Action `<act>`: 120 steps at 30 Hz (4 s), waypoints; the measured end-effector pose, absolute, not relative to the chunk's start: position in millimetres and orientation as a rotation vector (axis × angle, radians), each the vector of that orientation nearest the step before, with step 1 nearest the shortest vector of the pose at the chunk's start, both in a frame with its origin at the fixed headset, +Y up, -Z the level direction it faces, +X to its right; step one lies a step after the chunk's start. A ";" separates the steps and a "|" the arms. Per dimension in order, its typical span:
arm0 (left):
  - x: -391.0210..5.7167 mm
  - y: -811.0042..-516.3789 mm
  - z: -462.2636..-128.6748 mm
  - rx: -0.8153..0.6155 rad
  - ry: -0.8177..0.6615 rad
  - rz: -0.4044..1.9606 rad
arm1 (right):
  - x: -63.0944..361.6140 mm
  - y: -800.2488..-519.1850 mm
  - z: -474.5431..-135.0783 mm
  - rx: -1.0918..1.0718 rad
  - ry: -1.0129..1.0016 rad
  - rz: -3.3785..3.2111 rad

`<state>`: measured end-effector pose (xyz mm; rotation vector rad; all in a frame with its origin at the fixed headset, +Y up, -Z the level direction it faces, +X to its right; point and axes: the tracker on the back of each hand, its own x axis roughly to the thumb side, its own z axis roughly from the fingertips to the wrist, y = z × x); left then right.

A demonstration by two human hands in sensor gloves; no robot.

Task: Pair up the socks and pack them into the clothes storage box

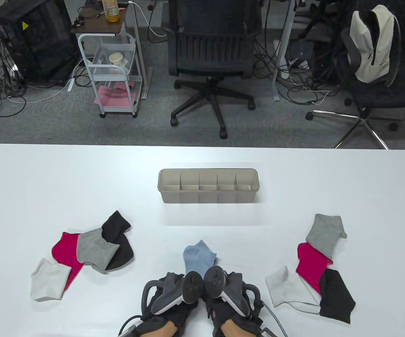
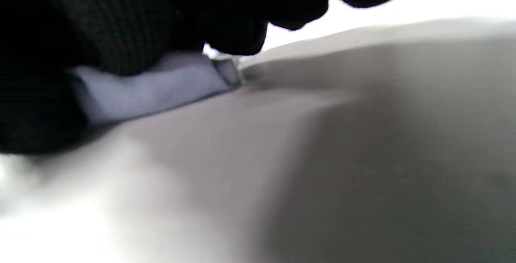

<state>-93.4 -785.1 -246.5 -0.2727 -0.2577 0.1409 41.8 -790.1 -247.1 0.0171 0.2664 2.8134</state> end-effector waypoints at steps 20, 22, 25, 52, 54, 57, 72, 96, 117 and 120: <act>-110.1 -790.8 -278.8 -0.428 -0.072 0.308 | 49.0 -792.3 -254.9 -0.074 0.233 2.812; -106.3 -789.5 -278.6 -0.405 -0.061 0.248 | 46.6 -792.2 -255.9 -0.091 0.244 2.815; -102.6 -786.9 -274.2 -0.331 -0.078 0.258 | 45.2 -792.6 -256.1 -0.090 0.234 2.826; -93.0 -782.9 -250.5 -0.307 -0.262 0.206 | 44.9 -777.2 -235.6 0.263 -0.048 3.032; -95.6 -785.0 -253.2 -0.332 -0.263 0.222 | 40.3 -778.5 -234.9 0.283 -0.066 3.054; -102.1 -787.8 -259.7 -0.347 -0.243 0.274 | 35.6 -780.0 -237.9 0.300 -0.097 3.082; -115.7 -791.8 -291.3 -0.345 0.003 0.366 | 46.9 -788.6 -272.7 -0.180 0.269 2.855; -103.6 -782.8 -268.7 -0.248 -0.183 0.193 | 53.8 -761.5 -249.9 0.190 -0.040 3.032; -132.6 -790.9 -295.9 -0.384 0.022 0.431 | 37.4 -786.4 -269.9 -0.065 0.321 2.885; -123.4 -787.0 -293.1 -0.306 0.011 0.322 | 36.2 -788.2 -276.4 -0.161 0.316 2.874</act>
